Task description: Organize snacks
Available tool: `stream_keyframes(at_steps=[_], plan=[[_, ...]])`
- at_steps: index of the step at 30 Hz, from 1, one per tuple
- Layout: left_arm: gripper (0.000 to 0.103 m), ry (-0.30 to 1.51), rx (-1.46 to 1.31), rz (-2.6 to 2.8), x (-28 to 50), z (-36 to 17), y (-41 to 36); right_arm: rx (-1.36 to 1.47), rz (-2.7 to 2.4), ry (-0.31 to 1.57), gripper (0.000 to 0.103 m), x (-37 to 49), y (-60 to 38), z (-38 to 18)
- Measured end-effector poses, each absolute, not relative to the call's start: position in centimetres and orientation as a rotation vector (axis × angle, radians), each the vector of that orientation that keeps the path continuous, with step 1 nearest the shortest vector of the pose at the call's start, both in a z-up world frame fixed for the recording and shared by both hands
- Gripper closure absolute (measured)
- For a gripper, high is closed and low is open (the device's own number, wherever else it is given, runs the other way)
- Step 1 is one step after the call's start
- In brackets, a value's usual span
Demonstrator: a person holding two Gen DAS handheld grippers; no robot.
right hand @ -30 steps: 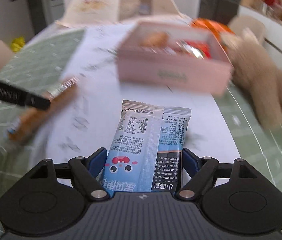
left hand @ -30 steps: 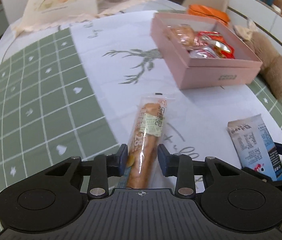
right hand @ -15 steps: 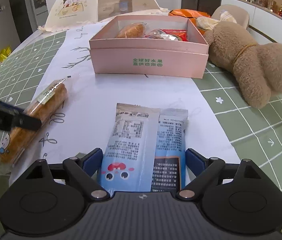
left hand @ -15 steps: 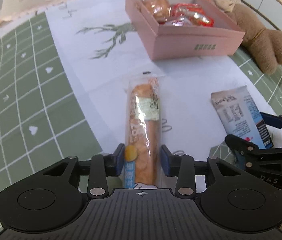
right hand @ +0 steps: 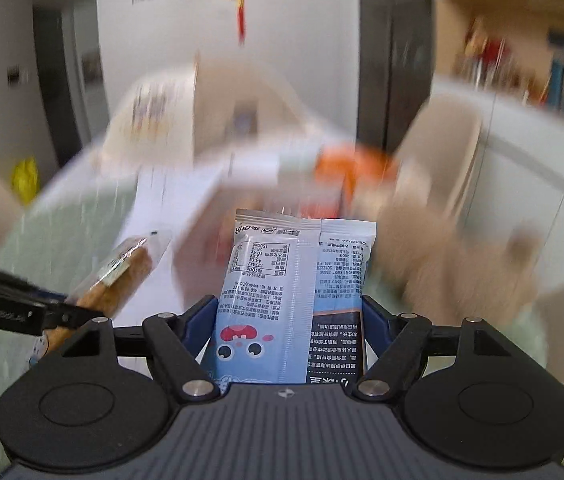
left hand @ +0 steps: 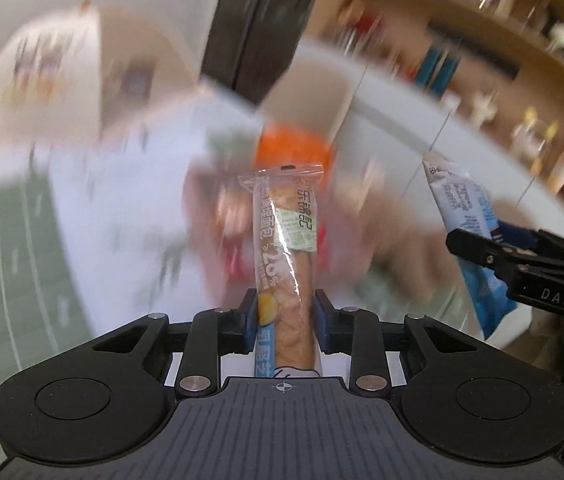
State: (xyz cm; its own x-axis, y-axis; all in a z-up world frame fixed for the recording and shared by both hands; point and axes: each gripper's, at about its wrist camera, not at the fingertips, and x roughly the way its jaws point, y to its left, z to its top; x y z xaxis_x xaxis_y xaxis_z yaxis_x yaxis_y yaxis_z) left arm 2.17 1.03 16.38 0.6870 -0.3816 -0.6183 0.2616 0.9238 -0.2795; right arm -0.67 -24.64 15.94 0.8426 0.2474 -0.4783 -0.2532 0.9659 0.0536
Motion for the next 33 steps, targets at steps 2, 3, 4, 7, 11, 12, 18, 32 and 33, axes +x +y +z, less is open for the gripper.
stream_keyframes(at_steps=[2,3,4,7,11,12,18,32,33], plan=[[0.071,0.66,-0.18,-0.381,4.6,19.9,0.9,0.0,0.265,0.432,0.026,0.9,-25.0,19.2],[0.07,0.638,-0.185,-0.392,6.1,21.3,0.7,0.01,0.269,0.409,0.026,2.0,-25.0,20.8],[0.07,0.627,-0.191,-0.41,7.7,22.3,0.4,0.02,0.279,0.395,0.026,3.2,-25.0,22.0],[0.065,0.718,-0.269,-0.473,14.2,22.5,0.0,0.031,0.286,0.401,0.024,7.9,-24.1,24.1],[0.066,0.8,-0.335,-0.404,18.4,18.9,0.9,0.042,0.312,0.566,0.014,15.3,-22.7,22.1],[0.066,0.797,-0.33,-0.409,18.1,17.9,1.1,0.051,0.291,0.609,0.014,16.4,-22.7,20.9],[0.066,0.812,-0.341,-0.362,14.1,12.2,2.5,0.166,0.299,0.708,0.014,15.5,-24.6,13.8],[0.066,0.799,-0.097,-0.067,1.5,4.0,2.2,0.028,0.333,0.786,0.014,5.9,-18.9,3.7],[0.066,0.796,-0.097,-0.054,1.1,3.3,2.2,0.023,0.327,0.798,0.014,5.4,-18.4,2.9]])
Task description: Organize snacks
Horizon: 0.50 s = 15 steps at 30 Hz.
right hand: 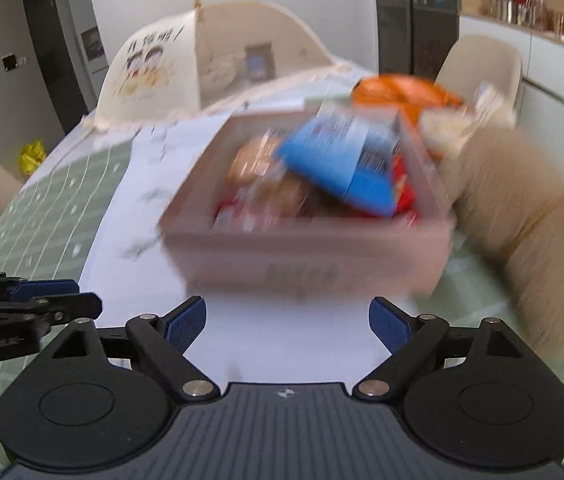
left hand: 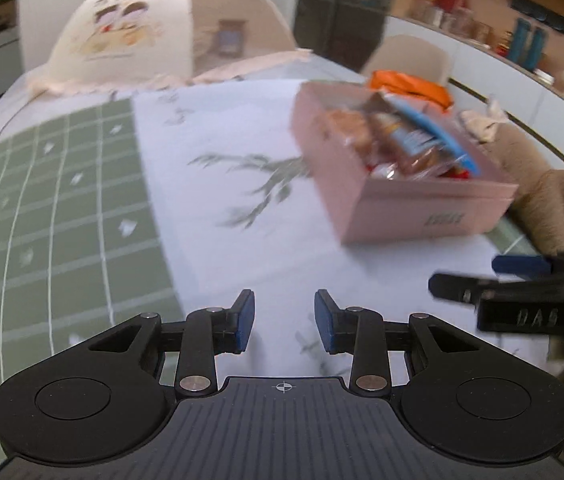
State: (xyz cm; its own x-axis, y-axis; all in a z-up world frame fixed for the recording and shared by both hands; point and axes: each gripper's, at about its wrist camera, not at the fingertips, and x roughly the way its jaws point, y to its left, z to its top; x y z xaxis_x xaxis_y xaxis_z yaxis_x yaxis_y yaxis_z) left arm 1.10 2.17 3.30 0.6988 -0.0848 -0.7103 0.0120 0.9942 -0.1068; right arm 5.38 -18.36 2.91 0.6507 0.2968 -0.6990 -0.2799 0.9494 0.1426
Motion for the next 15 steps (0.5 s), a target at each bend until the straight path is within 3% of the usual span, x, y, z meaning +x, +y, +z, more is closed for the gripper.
stream_keyframes(at_steps=[6,9,15], plan=[[0.064,0.726,-0.041,-0.026,-0.5,1.1,1.3,-0.068,0.26,0.781,0.012,3.3,-16.0,0.4],[0.06,0.674,0.01,-0.024,-1.0,0.5,0.2,-0.06,0.187,0.769,0.0,3.1,-16.3,-0.1],[0.059,0.64,0.018,-0.016,-1.1,0.3,-0.4,-0.058,0.185,0.692,0.0,2.4,-16.8,-0.8]])
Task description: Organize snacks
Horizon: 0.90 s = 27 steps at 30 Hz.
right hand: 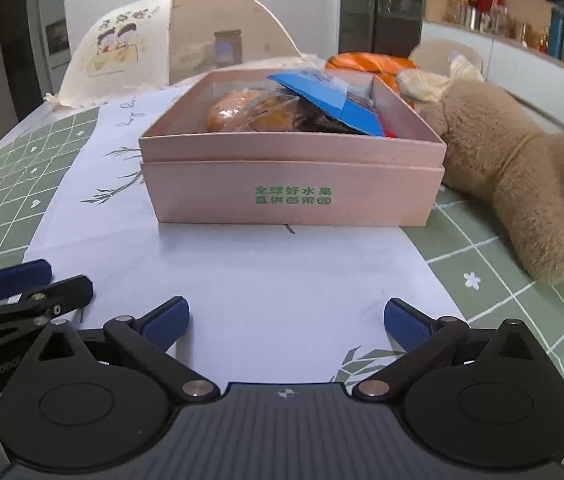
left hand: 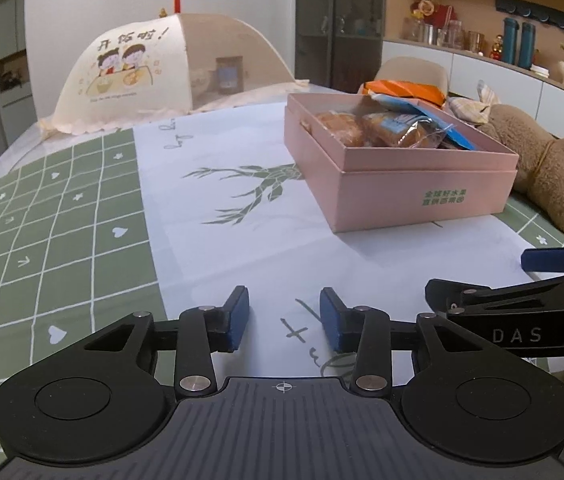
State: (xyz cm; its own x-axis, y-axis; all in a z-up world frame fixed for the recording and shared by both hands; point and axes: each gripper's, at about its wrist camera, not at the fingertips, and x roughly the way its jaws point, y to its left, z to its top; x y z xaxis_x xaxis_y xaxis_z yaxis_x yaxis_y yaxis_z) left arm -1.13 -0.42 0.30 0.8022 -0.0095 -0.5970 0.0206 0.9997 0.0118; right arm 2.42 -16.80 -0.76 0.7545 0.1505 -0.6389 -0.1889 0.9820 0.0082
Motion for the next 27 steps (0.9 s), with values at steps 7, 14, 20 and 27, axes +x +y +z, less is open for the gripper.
stream_keyframes(at_steps=[7,14,20,27], plan=[[0.059,0.64,0.024,-0.016,-1.05,0.27,-0.48,-0.037,0.172,0.684,0.0,2.51,-17.08,-0.8],[0.059,0.64,0.023,-0.018,-1.07,0.26,-0.47,-0.037,0.171,0.684,0.0,2.5,-17.07,-0.81],[0.059,0.64,0.021,-0.017,-1.07,0.26,-0.49,-0.037,0.172,0.684,0.0,2.52,-17.08,-0.81],[0.059,0.64,0.02,-0.017,-1.07,0.25,-0.46,-0.037,0.172,0.684,0.0,2.52,-17.08,-0.82]])
